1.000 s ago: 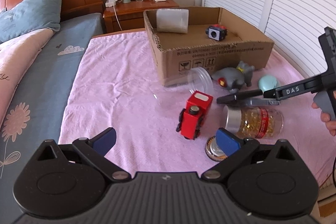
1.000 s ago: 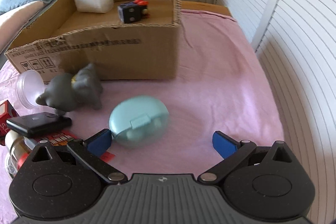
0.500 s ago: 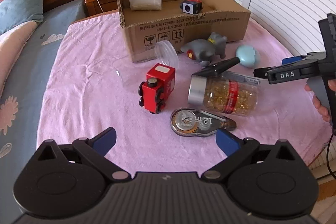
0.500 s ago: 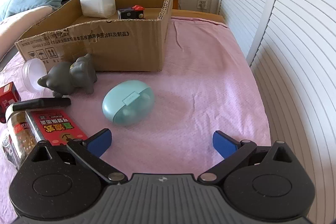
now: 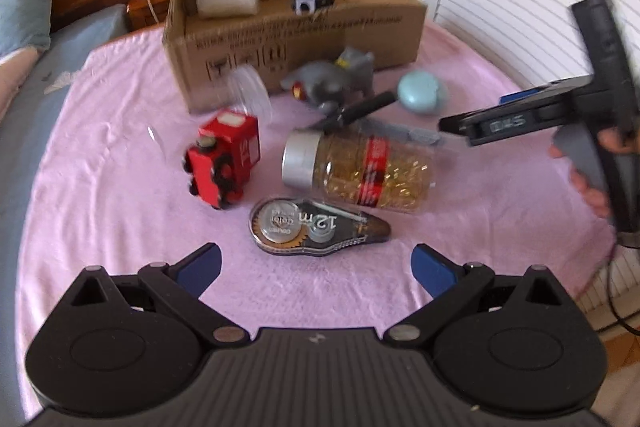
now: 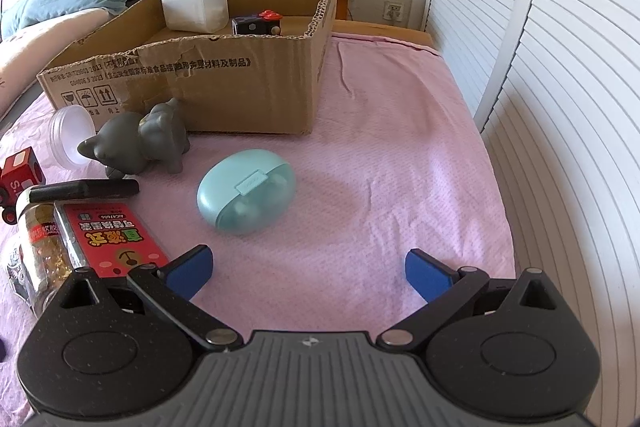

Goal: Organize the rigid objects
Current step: 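Move the right tool to the teal oval case while the left tool approaches the correction tape, then grasp the Deli correction tape with the left tool while the right tool grasps the teal case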

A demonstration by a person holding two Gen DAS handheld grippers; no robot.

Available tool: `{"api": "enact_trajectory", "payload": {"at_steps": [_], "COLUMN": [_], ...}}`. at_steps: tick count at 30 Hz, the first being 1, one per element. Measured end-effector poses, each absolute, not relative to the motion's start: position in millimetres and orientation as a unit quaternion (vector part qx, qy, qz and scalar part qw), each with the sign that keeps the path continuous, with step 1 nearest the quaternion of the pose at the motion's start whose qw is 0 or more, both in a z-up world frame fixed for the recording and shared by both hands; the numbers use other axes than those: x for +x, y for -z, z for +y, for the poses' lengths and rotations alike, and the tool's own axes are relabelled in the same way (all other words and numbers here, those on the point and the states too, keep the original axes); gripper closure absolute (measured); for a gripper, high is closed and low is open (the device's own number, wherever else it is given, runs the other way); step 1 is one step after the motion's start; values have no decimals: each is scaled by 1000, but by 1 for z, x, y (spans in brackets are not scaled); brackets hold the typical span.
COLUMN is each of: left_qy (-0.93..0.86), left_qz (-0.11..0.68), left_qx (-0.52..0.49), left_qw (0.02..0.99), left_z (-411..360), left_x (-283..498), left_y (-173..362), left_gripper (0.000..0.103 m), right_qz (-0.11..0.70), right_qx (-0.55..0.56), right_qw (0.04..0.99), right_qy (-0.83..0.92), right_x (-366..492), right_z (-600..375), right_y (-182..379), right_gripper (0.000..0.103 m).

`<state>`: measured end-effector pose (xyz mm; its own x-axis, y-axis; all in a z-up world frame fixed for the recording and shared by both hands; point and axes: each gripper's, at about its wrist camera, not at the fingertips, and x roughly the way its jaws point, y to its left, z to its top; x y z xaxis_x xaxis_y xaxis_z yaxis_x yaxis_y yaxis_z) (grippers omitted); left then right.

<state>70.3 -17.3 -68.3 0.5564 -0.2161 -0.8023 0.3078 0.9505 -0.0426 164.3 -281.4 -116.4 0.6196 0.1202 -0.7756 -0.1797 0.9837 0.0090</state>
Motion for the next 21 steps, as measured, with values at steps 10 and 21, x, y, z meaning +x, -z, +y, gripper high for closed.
{"api": "enact_trajectory", "payload": {"at_steps": [10,21], "left_qy": [176,194], "left_qz": [402,383], "left_qx": [75,73], "left_qw": [896,900], "left_z": [-25,-22], "left_x": [75,76], "left_y": [88,88], "left_gripper": [1,13], "right_qz": [419,410], "right_qx": [-35,-35], "right_qw": [903,906], "right_qy": [-89,-93], "right_x": [162,158], "right_z": [-282,-284], "right_y": [117,119], "right_gripper": [0,0]}}
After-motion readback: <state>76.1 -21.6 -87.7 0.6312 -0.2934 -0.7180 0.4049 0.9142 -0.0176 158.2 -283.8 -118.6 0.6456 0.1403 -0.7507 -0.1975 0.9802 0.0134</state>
